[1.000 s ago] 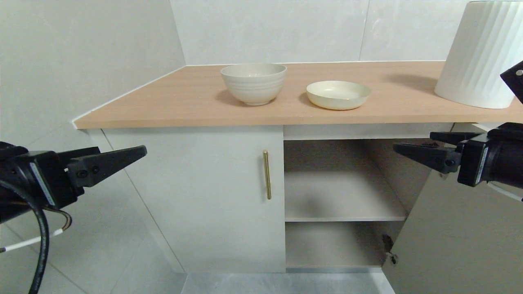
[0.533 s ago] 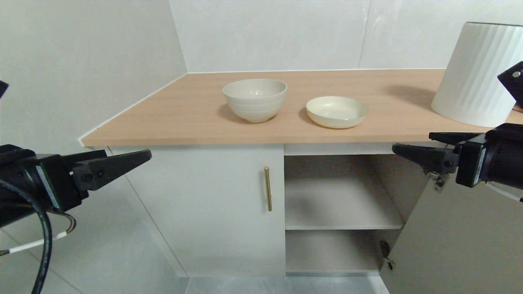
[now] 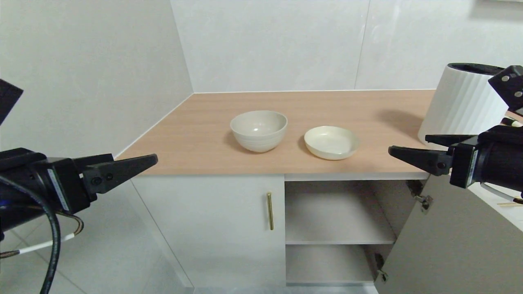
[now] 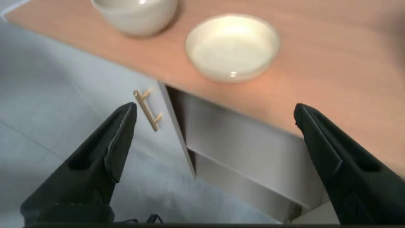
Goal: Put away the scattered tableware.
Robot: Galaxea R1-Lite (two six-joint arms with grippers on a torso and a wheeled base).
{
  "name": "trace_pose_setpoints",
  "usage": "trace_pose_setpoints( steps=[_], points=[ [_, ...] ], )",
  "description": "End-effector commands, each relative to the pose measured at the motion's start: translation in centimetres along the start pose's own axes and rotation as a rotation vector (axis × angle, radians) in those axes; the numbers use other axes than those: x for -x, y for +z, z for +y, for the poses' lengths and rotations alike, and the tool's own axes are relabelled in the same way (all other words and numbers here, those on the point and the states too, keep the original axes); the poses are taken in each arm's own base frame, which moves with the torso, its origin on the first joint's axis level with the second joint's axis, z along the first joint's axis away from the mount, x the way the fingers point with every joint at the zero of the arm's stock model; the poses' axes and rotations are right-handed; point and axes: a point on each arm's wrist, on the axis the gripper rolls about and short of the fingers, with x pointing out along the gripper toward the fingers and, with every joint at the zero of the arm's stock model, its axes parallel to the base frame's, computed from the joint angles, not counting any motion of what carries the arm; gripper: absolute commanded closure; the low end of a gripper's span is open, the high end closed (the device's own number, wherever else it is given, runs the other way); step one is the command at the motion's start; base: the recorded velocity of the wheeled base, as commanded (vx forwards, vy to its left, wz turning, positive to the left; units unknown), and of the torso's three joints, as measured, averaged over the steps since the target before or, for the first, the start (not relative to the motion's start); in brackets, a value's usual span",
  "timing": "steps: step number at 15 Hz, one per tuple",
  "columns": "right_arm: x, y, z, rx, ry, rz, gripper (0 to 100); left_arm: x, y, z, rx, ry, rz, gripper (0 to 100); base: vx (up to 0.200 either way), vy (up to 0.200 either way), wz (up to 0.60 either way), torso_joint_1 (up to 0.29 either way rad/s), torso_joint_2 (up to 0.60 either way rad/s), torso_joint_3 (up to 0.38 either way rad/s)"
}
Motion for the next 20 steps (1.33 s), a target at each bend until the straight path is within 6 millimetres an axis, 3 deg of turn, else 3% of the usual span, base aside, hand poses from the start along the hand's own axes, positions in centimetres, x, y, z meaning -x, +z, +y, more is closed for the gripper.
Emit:
trace_pose_setpoints(
  steps=[1,6,9,13,16,20],
  points=[
    [-0.4,-0.2,0.0,-0.001,0.001,0.010,0,-0.2,-0.2,0.0,0.002,-0.002,0.011,0,0.000,0.000,0.00,0.203,-0.47,-0.290],
    [-1.0,-0.6,-0.2,-0.003,-0.007,0.025,0,-0.7,-0.3,0.1,0.004,-0.017,0.031,0,0.000,0.000,0.00,0.191,-0.47,-0.269],
    [-2.0,-0.4,-0.3,-0.005,-0.008,0.013,0,-2.4,0.0,0.2,0.008,-0.035,0.063,0,0.000,0.000,0.00,0.071,-0.12,-0.067],
    [-8.9,1.7,-1.6,-0.018,-0.191,0.067,0,-8.9,2.3,0.5,0.038,-0.003,0.149,0,0.000,0.000,0.00,0.000,0.00,0.000],
    [-12.2,0.2,-2.1,-0.105,-0.279,0.167,0,-13.9,0.2,-0.1,0.150,0.011,0.362,0,0.000,0.000,0.00,0.000,0.00,0.000],
    [-12.7,0.4,-2.2,-0.109,-0.334,0.153,0,-18.7,0.9,-1.7,0.299,0.128,0.305,0,0.000,0.000,0.00,0.000,0.00,0.000]
  ],
)
